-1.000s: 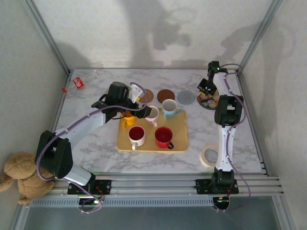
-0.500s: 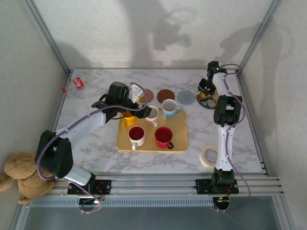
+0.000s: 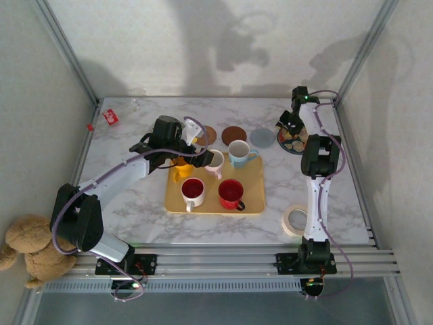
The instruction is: Place the cup by the coaster
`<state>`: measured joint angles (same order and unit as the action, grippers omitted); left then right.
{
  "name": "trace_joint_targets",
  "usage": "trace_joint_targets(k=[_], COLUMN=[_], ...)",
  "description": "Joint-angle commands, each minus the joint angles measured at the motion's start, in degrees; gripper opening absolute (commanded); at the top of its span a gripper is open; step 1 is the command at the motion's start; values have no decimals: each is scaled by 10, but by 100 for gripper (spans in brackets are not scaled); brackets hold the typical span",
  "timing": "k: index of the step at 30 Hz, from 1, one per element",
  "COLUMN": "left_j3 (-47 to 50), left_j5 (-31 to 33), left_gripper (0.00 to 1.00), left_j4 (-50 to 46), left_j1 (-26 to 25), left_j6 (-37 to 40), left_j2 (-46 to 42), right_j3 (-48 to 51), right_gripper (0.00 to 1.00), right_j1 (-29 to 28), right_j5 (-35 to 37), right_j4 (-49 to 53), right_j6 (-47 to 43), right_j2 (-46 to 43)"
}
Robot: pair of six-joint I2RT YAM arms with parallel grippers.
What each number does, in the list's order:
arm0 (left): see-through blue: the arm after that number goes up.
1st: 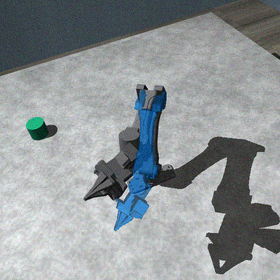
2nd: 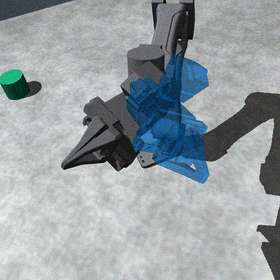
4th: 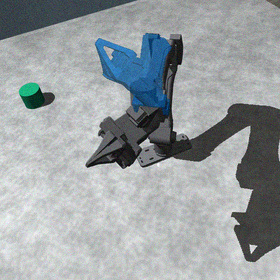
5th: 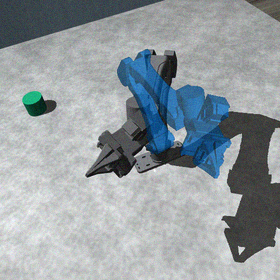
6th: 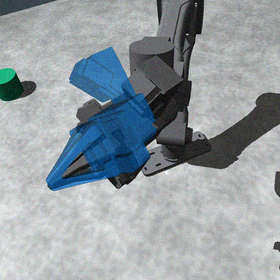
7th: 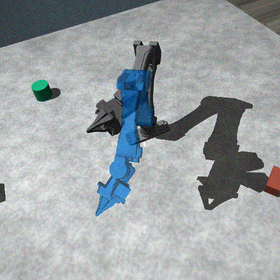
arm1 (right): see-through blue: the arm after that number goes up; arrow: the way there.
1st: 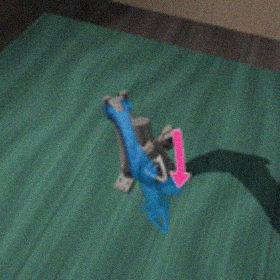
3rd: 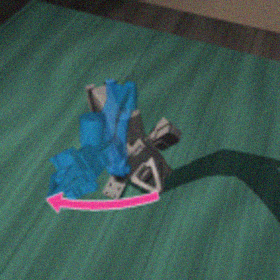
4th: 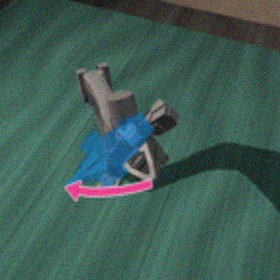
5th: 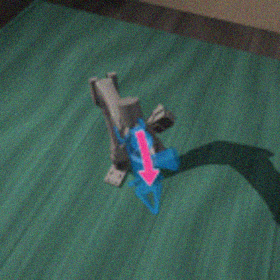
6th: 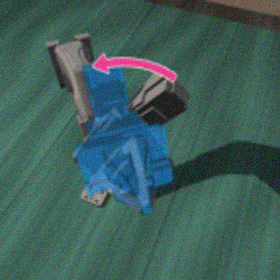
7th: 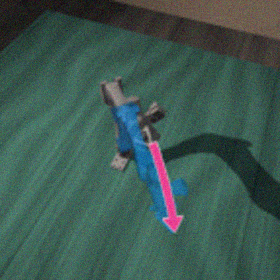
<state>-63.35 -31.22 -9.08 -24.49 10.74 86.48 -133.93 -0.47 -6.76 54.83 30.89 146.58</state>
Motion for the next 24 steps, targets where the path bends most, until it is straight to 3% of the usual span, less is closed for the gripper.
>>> trace_joint_targets(k=[1,14,16,19,24], left_j3=[-20,-23,-23,-28,-38], left_j5=[6,7,10,12,33], left_gripper=[100,100,100,100,100], left_j4=[-1,3,6,9,25], left_j1=[5,4,4,4,3], left_j6=[5,-8,-13,-26,-50], left_j2=[3,-15,-22,-30,-53], right_j3=[-10,-3,11,63,131], right_gripper=[46,63,70,99,99], right_j1=[-4,-3,-4,-4,-5], right_j5=[-2,-11,-15,-17,-23], right_j4=[14,6,-3,-44,-89], right_j6=[2,3,-3,-12,-29], right_j2=[-9,-45,-63,-113,-198])
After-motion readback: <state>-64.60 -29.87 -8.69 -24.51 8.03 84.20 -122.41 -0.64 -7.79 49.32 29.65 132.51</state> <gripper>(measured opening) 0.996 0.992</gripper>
